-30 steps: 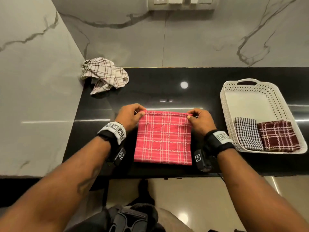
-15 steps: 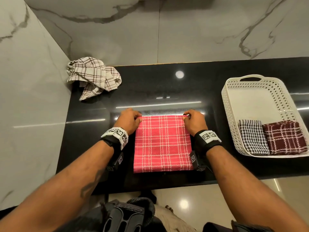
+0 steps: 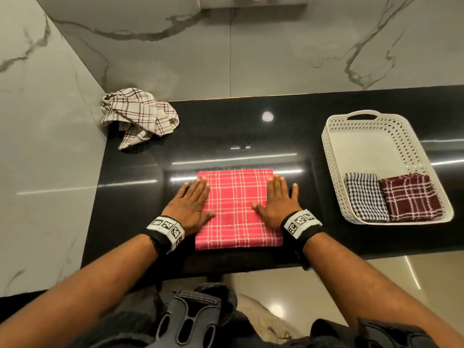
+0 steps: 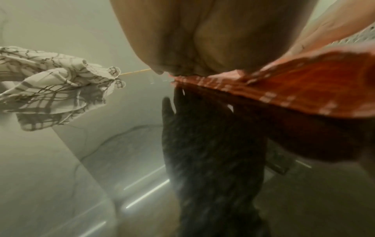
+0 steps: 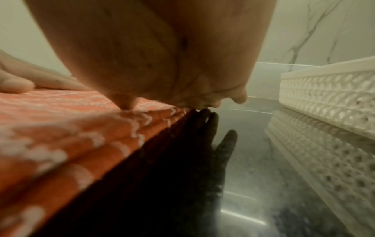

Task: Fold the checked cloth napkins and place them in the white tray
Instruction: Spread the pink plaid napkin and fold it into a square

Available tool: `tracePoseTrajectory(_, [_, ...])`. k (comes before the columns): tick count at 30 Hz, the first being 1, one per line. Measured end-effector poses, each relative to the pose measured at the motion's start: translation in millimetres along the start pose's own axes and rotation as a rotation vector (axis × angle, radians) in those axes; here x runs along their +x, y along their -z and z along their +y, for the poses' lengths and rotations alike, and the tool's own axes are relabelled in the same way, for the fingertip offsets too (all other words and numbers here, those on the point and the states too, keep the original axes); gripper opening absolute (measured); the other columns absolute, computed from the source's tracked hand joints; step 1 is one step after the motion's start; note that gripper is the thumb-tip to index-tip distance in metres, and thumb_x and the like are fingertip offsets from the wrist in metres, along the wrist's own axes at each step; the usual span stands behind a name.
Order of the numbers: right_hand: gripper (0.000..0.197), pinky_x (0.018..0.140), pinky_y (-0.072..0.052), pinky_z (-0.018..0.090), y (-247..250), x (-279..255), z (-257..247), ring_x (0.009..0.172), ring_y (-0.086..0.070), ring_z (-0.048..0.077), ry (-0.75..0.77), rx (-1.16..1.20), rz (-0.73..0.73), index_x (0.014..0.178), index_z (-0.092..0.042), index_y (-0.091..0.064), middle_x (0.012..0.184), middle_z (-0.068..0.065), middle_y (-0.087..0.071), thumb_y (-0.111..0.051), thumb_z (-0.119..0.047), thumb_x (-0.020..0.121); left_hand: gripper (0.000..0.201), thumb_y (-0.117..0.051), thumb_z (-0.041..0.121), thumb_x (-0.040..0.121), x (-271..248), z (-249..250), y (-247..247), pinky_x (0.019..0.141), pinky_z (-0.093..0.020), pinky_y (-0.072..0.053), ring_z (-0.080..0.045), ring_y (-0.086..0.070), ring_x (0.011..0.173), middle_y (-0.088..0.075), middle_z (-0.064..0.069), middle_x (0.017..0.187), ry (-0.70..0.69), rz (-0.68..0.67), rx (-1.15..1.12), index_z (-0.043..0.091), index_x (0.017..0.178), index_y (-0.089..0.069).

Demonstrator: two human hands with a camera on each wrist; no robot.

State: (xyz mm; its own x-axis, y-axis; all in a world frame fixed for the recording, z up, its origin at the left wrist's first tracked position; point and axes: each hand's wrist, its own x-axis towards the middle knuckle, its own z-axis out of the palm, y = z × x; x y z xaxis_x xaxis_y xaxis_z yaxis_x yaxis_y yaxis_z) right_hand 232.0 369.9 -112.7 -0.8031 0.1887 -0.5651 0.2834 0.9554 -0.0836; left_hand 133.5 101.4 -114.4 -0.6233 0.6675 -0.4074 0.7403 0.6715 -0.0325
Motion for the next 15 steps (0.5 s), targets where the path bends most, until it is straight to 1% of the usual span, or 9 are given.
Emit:
tracePoseTrajectory(1, [0.097, 0.116, 0.018, 0.059, 1, -4, 1, 0.148, 0.026, 0.029, -0.027, -0.008, 0.013, 0.154, -0.006, 0.019, 0.161, 0.014, 0.025, -0.018, -0.073, 0.093, 0.090, -0.001, 0.070, 0.089, -3, 4, 3, 0.123, -0.041, 0.010, -0.020, 0.016, 0.152, 0.013, -0.006, 0.165, 0.012, -0.007, -0.020, 0.012, 0.158, 0.004])
tracePoseTrajectory(2, [0.094, 0.116, 0.018, 0.059, 1, -8, -4, 0.148, 0.025, 0.030, -0.014, -0.008, 0.044, 0.154, -0.006, 0.017, 0.161, 0.015, 0.024, -0.019, -0.069, 0.095, 0.087, -0.006, 0.068, 0.092, -3, 11, 6, 0.123, -0.041, 0.010, -0.021, 0.016, 0.152, 0.013, -0.006, 0.165, 0.015, 0.001, -0.044, 0.011, 0.158, 0.004])
tracePoseTrajectory(4, [0.086, 0.116, 0.018, 0.059, 0, -17, -22, 0.148, 0.025, 0.029, 0.114, 0.013, 0.117, 0.155, -0.009, 0.015, 0.161, 0.013, 0.024, -0.022, -0.061, 0.098, 0.078, -0.011, 0.061, 0.098, 0, 34, 12, 0.123, -0.042, 0.009, -0.020, 0.015, 0.151, 0.013, -0.006, 0.165, -0.029, 0.051, -0.063, 0.014, 0.158, 0.004])
tracePoseTrajectory(6, [0.077, 0.117, 0.016, 0.057, -8, -28, -40, 0.149, 0.023, 0.027, 0.259, 0.024, 0.058, 0.157, -0.014, 0.013, 0.162, 0.008, 0.024, -0.021, -0.055, 0.101, 0.074, -0.011, 0.058, 0.099, 1, 61, 11, 0.123, -0.043, 0.007, -0.020, 0.013, 0.152, 0.011, -0.006, 0.165, -0.095, 0.051, -0.052, 0.016, 0.158, 0.003])
tracePoseTrajectory(8, [0.073, 0.118, 0.013, 0.058, -22, -35, -43, 0.150, 0.021, 0.025, 0.299, -0.003, -0.015, 0.157, -0.017, 0.012, 0.163, 0.004, 0.023, -0.020, -0.054, 0.103, 0.077, -0.005, 0.059, 0.095, -2, 72, 0, 0.124, -0.043, 0.006, -0.020, 0.010, 0.153, 0.009, -0.006, 0.166, -0.100, 0.014, -0.018, 0.015, 0.158, 0.003])
tracePoseTrajectory(10, [0.074, 0.118, 0.014, 0.058, -30, -42, -28, 0.150, 0.022, 0.024, 0.265, -0.021, -0.006, 0.157, -0.018, 0.015, 0.162, 0.004, 0.025, -0.022, -0.053, 0.103, 0.082, -0.001, 0.061, 0.090, -17, 64, -16, 0.124, -0.043, 0.004, -0.020, 0.009, 0.153, 0.009, -0.005, 0.166, -0.045, 0.022, -0.007, 0.016, 0.159, 0.004])
tracePoseTrajectory(12, [0.078, 0.117, 0.017, 0.058, -34, -49, -8, 0.149, 0.023, 0.024, 0.196, -0.010, 0.000, 0.156, -0.016, 0.016, 0.163, 0.006, 0.023, -0.023, -0.055, 0.102, 0.083, -0.004, 0.061, 0.090, -39, 49, -28, 0.124, -0.043, 0.005, -0.019, 0.008, 0.153, 0.009, -0.005, 0.166, 0.005, 0.035, -0.033, 0.015, 0.159, 0.002])
tracePoseTrajectory(13, [0.083, 0.115, 0.019, 0.059, -35, -52, 0, 0.150, 0.023, 0.025, 0.149, -0.010, -0.012, 0.156, -0.014, 0.016, 0.164, 0.007, 0.022, -0.024, -0.059, 0.099, 0.082, -0.008, 0.059, 0.091, -50, 45, -31, 0.124, -0.043, 0.005, -0.020, 0.008, 0.153, 0.007, -0.006, 0.166, 0.018, 0.032, -0.023, 0.014, 0.159, 0.001])
tracePoseTrajectory(15, [0.103, 0.111, 0.023, 0.059, -35, -55, 8, 0.150, 0.021, 0.029, 0.049, -0.028, -0.034, 0.156, -0.008, 0.014, 0.164, 0.013, 0.019, -0.030, -0.075, 0.090, 0.078, -0.021, 0.050, 0.094, -65, 42, -27, 0.123, -0.043, 0.007, -0.021, 0.007, 0.153, 0.005, -0.009, 0.166, 0.038, 0.010, 0.001, 0.011, 0.158, 0.000])
